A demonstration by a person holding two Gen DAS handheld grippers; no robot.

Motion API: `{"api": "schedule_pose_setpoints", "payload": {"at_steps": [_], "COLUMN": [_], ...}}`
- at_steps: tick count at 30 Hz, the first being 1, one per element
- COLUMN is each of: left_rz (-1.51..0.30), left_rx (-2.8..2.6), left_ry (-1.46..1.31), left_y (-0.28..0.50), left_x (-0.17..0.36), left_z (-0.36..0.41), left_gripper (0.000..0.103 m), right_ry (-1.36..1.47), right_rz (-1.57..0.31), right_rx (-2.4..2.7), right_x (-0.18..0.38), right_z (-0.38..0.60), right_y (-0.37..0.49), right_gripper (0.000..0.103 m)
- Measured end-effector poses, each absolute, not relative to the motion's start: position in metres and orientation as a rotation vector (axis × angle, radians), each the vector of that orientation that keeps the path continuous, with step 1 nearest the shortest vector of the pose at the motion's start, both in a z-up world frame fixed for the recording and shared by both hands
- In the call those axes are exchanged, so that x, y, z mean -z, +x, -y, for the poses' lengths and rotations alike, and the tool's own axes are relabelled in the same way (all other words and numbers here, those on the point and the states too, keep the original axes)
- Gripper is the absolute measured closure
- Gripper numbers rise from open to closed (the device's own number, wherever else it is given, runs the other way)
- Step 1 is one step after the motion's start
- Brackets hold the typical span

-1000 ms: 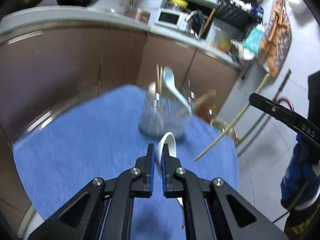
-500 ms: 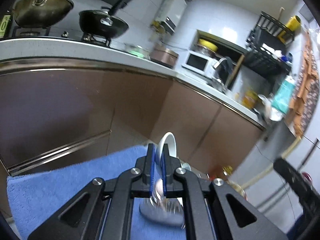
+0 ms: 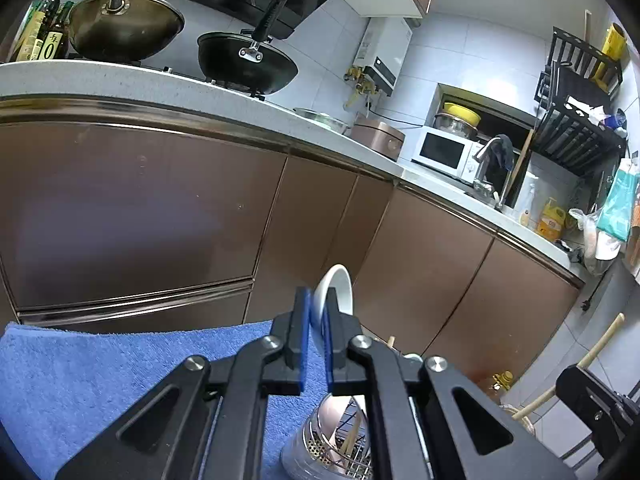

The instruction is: Organize utensils

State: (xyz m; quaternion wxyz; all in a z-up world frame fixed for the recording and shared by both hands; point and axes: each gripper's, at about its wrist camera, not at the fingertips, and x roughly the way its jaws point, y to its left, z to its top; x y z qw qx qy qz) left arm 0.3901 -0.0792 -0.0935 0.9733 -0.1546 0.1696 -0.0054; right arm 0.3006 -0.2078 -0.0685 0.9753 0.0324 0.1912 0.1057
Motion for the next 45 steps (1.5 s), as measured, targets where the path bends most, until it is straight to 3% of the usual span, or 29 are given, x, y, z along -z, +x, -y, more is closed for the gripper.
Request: {"api": "schedule_pose_setpoints", "payload": {"at_steps": [8, 10, 13, 22, 34, 37, 40, 45], "left_rz": [-0.346, -0.346, -0.335, -0.341, -0.438, -0.44, -0.429, -0.418], "left_rx": [0.044, 0.06, 0.091, 0.139, 0.181, 0.187, 0.183, 0.153], "left_ry": [-0.309, -0.319, -0.329, -0.243, -0.142, -0.114, -0.095, -0.049], "left_y": [0.395, 0.394, 0.386, 0.342, 0.249, 0.222, 0.197, 0.163], "left_x": [0.122, 0.124, 0.12, 0.096, 0.06, 0.052, 0.045, 0.043], "left_z": [0.096, 0.094, 0.091, 0.081, 0.044, 0.037, 0.027, 0.015], "left_gripper": [0.092, 0.076, 0.065, 0.058, 0.045, 0.045, 0.045, 0.04], "right_ry": [0.063, 0.072, 0.081, 0.089, 0.143, 0.155, 0.164, 0.141], "right_rz": [-0.416, -0.418, -0.42, -0.411, -0.348, -0.339, -0.339, -0.356], "right_rx": [-0.205, -0.194, -0.182, -0.158, -0.081, -0.052, -0.026, 0.002], "right_x": [0.093, 0.095, 0.094, 0.081, 0.056, 0.057, 0.06, 0.067], "right_z": [0.212, 0.216, 0.22, 0.219, 0.226, 0.225, 0.223, 0.21], "right_y": [0.305, 0.305, 0.304, 0.275, 0.176, 0.15, 0.128, 0.099], "right_gripper": [0.097, 0.097, 0.09, 0.086, 0.062, 0.05, 0.048, 0.033]}}
